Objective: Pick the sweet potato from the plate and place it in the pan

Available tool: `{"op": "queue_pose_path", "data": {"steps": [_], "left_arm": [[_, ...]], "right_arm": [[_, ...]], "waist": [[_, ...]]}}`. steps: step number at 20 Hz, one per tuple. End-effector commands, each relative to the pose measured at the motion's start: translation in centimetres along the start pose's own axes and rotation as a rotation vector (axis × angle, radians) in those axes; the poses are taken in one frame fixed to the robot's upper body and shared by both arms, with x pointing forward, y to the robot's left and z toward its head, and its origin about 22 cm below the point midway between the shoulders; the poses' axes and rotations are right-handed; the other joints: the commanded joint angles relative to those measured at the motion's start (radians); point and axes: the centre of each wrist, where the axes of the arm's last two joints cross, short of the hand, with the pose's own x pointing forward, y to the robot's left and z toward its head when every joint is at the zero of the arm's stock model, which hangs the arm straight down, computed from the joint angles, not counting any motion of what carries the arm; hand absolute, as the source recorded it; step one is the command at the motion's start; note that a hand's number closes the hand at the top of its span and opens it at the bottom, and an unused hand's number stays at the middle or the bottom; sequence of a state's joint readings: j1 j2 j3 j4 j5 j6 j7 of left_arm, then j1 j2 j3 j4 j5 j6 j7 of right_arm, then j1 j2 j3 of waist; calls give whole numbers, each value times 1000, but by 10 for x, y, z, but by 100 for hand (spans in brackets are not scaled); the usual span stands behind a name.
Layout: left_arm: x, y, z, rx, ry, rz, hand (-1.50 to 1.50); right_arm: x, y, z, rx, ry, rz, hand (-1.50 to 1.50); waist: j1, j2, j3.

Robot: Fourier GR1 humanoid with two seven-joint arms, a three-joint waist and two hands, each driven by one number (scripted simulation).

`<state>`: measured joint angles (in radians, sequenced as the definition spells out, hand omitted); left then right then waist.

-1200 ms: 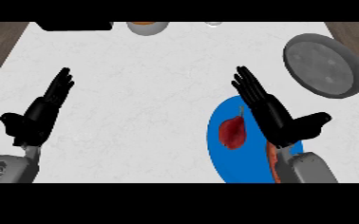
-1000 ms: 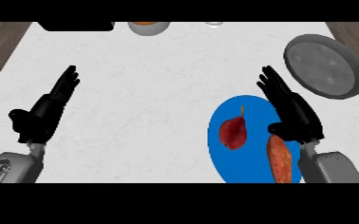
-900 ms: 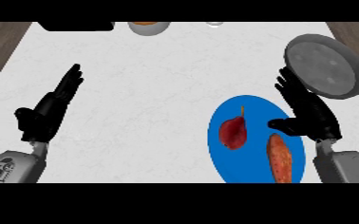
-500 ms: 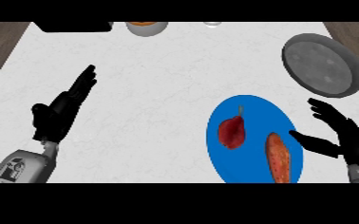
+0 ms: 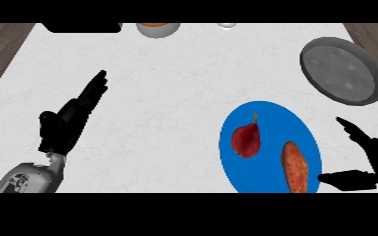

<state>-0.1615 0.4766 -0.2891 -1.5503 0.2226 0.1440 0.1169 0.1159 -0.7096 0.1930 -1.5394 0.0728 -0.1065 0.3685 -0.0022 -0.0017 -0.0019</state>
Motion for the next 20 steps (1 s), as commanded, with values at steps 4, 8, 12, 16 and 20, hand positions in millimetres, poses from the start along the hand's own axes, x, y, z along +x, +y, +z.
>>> {"op": "queue_pose_path", "data": {"steps": [4,8,12,16,20], "left_arm": [[5,-9,-3,-46,-18,-8,0],[12,-13,-4,-36,-19,11,0],[19,-8,-10,-36,-30,-26,0],[21,5,-8,-11,-15,3,0],[5,-31,-6,-14,2,-2,0]], "right_arm": [[53,-36,-4,243,157,315,-150],[82,-13,-10,439,221,394,-150],[117,-17,-25,568,269,410,-150],[140,2,-17,575,297,458,-150],[148,10,-16,536,321,493,-150]], "waist": [[28,6,-2],[41,7,0],[33,6,1],[15,2,1],[9,2,1]]}}
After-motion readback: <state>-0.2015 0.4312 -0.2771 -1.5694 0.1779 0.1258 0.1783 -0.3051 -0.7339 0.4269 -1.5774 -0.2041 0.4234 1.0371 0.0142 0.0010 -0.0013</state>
